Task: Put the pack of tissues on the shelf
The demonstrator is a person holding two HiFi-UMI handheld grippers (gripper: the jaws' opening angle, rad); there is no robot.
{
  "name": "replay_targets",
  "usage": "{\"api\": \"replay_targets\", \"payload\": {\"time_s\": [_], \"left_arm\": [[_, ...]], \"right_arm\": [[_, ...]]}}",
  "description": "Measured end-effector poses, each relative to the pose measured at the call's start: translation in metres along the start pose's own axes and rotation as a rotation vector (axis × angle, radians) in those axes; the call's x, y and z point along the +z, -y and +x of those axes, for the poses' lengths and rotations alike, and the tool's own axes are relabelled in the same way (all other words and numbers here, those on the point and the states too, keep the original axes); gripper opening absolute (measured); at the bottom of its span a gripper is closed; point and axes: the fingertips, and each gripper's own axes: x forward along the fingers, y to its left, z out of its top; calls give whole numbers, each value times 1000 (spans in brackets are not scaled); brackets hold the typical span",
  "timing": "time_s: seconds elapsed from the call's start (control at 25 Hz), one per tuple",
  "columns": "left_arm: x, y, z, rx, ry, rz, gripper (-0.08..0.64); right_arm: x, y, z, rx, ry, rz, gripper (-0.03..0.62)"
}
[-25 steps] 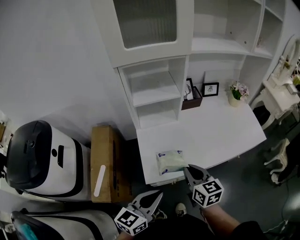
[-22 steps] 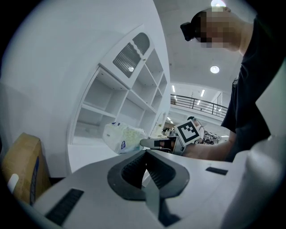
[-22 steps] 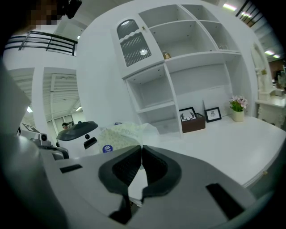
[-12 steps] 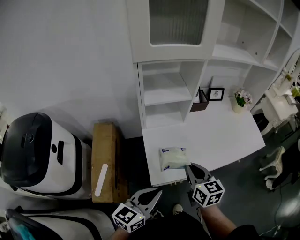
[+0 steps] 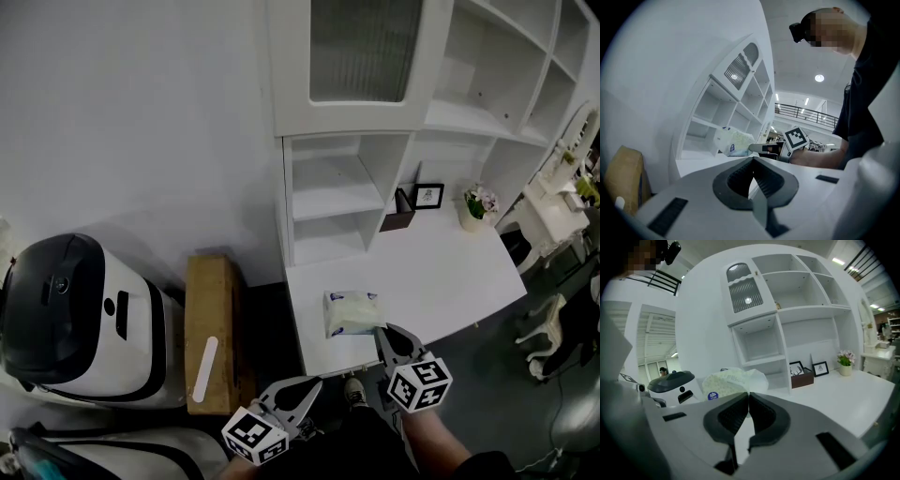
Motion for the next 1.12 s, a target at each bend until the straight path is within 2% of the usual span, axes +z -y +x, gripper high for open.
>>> {"api": "replay_targets", "payload": {"time_s": [0.52,1.12], "left_arm": [[19,-25,2,142,43,2,5],[44,-37,63,187,32,34,5]], "right_arm": [[32,6,50,98,3,-32,8],[77,58,93,148,35,-48,8]]}}
